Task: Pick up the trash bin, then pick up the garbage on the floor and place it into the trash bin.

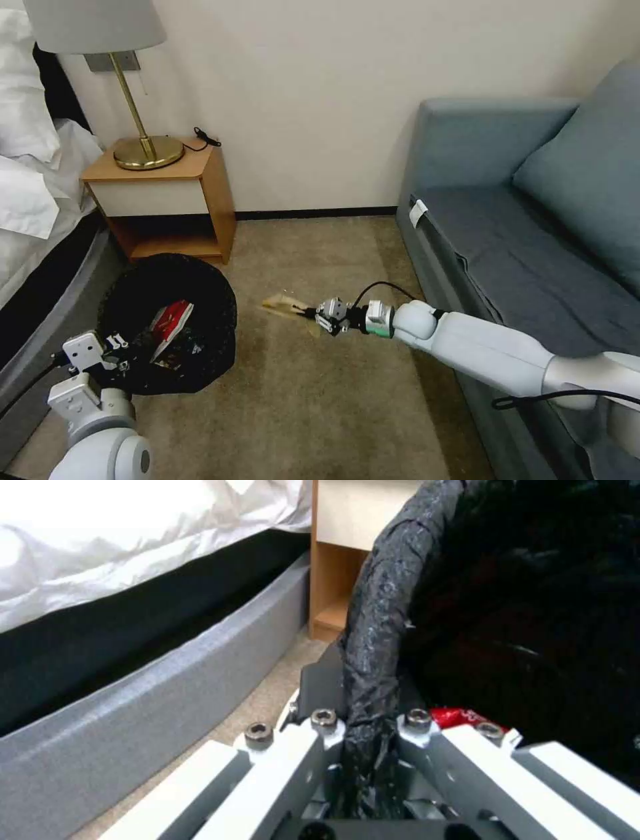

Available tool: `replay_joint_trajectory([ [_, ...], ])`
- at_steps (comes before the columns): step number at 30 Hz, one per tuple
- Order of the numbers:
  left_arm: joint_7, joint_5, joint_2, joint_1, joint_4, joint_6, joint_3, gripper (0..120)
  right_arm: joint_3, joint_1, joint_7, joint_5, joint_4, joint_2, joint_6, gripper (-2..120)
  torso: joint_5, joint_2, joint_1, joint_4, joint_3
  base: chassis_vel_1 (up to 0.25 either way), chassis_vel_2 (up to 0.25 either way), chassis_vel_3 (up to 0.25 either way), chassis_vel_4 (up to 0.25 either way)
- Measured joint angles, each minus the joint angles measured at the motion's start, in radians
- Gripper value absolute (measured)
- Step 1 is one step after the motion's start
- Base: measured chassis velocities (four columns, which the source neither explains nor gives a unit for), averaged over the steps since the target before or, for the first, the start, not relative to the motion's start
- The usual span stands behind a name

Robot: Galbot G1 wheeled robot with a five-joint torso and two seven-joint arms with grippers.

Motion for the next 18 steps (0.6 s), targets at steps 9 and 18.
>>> replay_joint_trajectory([
  [9, 0.000, 0.006, 0.000, 0.007, 0.001, -0.004, 0.007, 3, 0.063, 0.019, 0.017, 0.049, 0.074, -0.010, 0.004, 0, 0.0000, 0.000, 0.000, 0.0000, 0.000, 0.000, 0.000, 0.000, 0.000],
  [18, -0.002, 0.015, 0.000, 0.001, 0.012, -0.005, 0.030, 3, 0.058, 0.042, 0.097, 0.182, 0.266, 0.000, -0.059, 0, -0.0003, 0.000, 0.000, -0.0001, 0.000, 0.000, 0.000, 0.000, 0.000],
])
